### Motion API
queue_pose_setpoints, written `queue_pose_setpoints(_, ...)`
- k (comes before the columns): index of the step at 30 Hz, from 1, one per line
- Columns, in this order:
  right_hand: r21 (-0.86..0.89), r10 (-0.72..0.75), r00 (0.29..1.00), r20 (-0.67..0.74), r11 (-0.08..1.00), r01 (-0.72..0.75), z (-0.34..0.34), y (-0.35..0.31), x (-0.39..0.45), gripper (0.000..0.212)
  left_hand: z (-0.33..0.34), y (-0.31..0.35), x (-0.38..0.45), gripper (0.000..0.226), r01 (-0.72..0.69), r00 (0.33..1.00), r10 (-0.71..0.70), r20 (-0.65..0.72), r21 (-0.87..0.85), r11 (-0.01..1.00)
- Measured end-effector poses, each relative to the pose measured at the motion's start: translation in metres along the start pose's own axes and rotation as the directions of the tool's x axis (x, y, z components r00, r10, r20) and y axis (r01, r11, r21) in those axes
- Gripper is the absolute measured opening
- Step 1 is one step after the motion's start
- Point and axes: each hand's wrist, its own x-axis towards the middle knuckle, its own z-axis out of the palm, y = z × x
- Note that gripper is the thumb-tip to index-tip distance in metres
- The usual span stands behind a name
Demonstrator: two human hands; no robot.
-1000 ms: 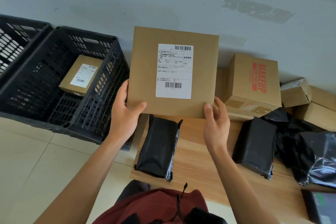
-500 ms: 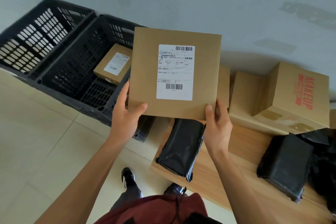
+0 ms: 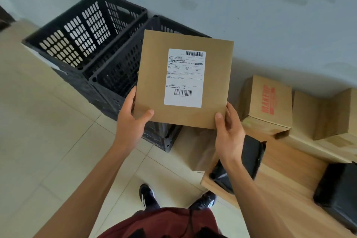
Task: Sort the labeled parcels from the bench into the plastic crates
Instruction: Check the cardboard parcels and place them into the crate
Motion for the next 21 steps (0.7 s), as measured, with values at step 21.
queue_pose_setpoints(21, 0.068, 0.088, 0.996, -0.022, 0.994, -0.087, 0.132, -0.046, 0.071, 0.037, -0.088, 0.005, 0.157, 0.068, 0.003, 0.996, -0.015, 0.089, 0.137, 0.991)
